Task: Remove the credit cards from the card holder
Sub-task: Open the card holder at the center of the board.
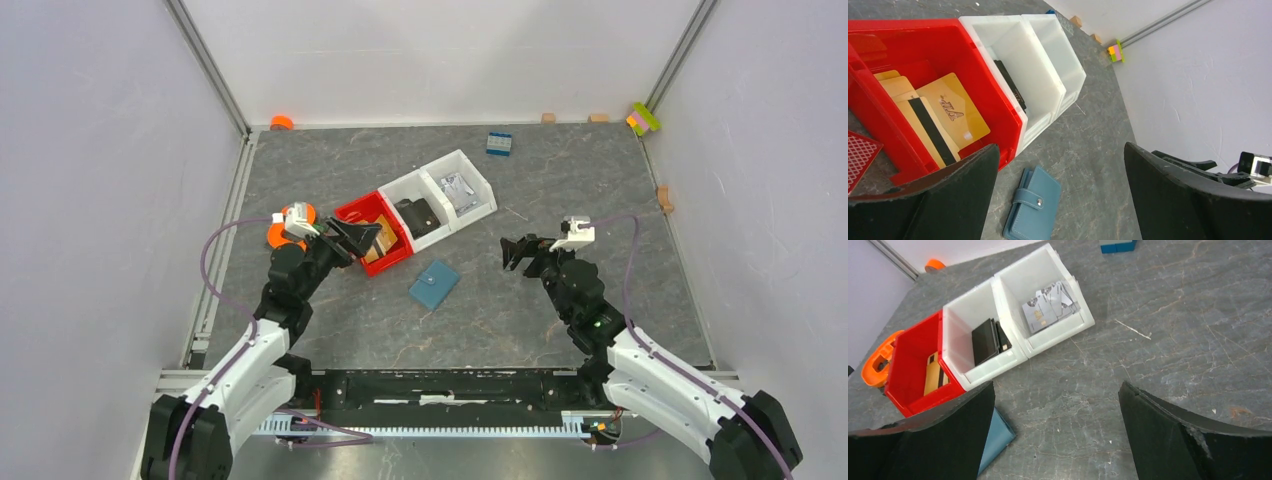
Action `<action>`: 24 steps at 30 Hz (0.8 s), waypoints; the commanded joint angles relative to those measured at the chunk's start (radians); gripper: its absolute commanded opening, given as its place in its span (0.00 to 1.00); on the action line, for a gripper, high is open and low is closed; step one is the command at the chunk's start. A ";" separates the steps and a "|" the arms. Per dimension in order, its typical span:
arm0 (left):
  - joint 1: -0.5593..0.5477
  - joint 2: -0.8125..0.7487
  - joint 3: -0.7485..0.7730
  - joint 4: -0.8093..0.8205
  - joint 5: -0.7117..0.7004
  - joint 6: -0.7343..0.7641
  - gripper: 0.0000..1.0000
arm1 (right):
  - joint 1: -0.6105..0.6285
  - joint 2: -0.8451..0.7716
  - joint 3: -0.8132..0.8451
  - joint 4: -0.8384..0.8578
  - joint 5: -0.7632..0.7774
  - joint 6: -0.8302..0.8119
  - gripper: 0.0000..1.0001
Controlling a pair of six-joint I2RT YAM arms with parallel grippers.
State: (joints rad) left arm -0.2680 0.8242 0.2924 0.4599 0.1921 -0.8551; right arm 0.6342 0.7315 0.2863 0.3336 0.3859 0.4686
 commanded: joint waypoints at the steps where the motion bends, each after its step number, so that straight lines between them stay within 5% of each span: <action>1: -0.018 0.013 0.072 -0.033 0.066 0.063 1.00 | 0.002 0.049 0.032 -0.001 -0.003 0.024 0.98; 7: -0.108 0.107 0.148 -0.112 0.080 0.162 0.98 | 0.002 0.125 0.053 -0.022 -0.031 0.012 0.98; 12: -0.274 0.206 0.251 -0.327 -0.083 0.354 0.97 | 0.002 0.171 -0.007 0.041 -0.020 0.038 0.98; 19: -0.391 0.380 0.434 -0.533 -0.136 0.470 0.87 | 0.002 0.281 0.034 0.002 -0.086 0.051 0.98; 24: -0.435 0.502 0.532 -0.631 -0.077 0.504 0.85 | 0.002 0.282 0.041 -0.008 -0.098 0.047 0.98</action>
State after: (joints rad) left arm -0.6708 1.2610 0.7345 -0.0380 0.1036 -0.4511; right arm 0.6342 1.0187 0.2852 0.3115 0.3096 0.5022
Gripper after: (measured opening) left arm 0.859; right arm 0.977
